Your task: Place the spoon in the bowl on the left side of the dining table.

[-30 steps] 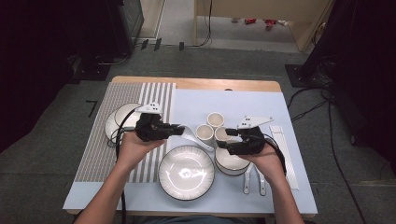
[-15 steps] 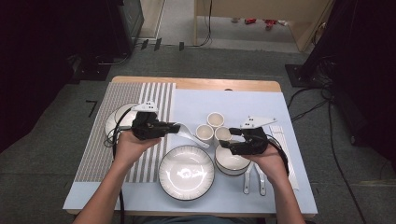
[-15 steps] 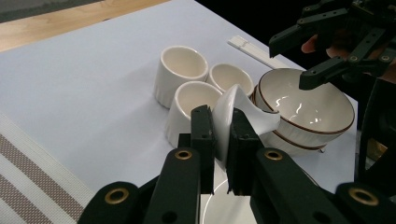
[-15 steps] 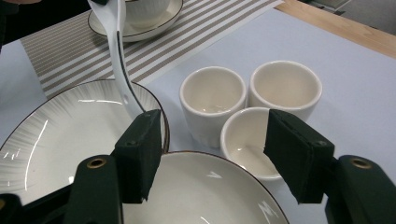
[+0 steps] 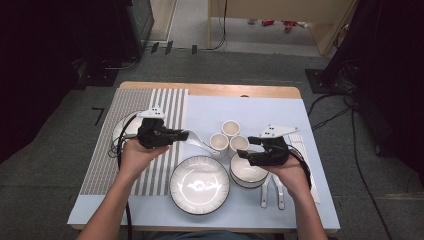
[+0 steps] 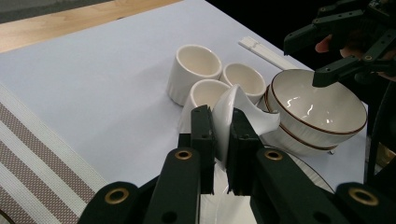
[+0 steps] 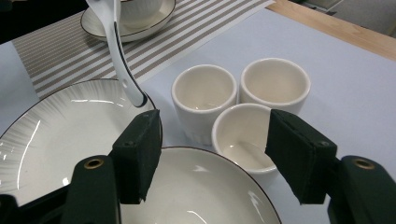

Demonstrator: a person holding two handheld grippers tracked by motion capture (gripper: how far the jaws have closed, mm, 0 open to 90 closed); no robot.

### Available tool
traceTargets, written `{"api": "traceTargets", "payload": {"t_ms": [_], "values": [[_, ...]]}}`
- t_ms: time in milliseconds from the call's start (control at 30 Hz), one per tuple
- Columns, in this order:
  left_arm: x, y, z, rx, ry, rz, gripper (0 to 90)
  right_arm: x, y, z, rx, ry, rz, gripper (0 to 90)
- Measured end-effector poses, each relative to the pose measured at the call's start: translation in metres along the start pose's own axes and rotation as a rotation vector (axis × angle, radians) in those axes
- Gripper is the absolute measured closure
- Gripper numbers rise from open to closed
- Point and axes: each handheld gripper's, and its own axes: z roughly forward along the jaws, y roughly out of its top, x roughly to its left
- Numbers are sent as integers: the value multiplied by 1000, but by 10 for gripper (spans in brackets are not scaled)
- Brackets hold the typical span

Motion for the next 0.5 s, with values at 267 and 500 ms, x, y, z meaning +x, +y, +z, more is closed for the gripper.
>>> {"api": "traceTargets", "payload": {"t_ms": [267, 500], "values": [[6, -1, -6, -15, 0, -20, 851, -4, -4, 0, 4, -14, 4, 348], [9, -2, -9, -17, 9, -23, 851, -7, -6, -2, 2, -24, 10, 347]]}}
